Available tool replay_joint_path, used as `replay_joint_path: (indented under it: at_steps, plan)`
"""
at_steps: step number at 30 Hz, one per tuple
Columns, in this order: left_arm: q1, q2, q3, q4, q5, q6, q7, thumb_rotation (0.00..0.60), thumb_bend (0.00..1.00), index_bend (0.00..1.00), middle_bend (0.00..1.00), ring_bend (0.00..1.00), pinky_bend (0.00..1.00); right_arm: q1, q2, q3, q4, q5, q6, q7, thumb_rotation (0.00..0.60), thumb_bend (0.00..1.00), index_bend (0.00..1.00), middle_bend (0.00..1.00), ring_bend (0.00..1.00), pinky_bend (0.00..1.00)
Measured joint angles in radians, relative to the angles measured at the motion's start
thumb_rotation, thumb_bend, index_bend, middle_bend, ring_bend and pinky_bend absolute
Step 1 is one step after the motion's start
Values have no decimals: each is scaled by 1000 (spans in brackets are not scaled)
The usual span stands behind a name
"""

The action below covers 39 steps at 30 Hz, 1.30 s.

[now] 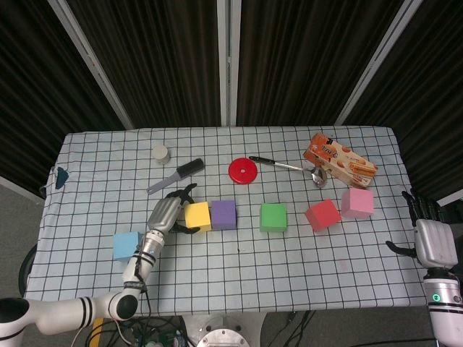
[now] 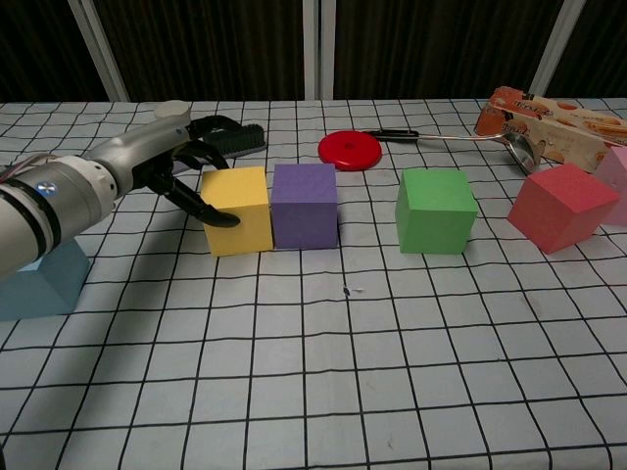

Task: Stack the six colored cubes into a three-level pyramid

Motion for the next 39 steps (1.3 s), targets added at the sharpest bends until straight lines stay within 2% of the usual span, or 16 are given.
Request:
replay_joint_path:
  at_steps: [28, 33, 39]
  plan:
    - [-2, -6, 3, 18, 10, -3, -2, 600, 161, 81, 514, 161, 163, 3, -4, -5, 0, 4, -16, -9, 600, 15, 0, 0, 0, 0]
    - [-5, -3, 14, 23, 20, -15, 4, 600, 156, 73, 443, 160, 156, 5, 0, -8, -9, 9, -27, -19, 600, 15, 0, 0, 0, 0]
    - [-9, 8, 17, 18, 0, -38, 12, 600, 129, 56, 246, 114, 148, 6, 2, -8, -12, 15, -31, -22, 600, 15, 0, 0, 0, 0]
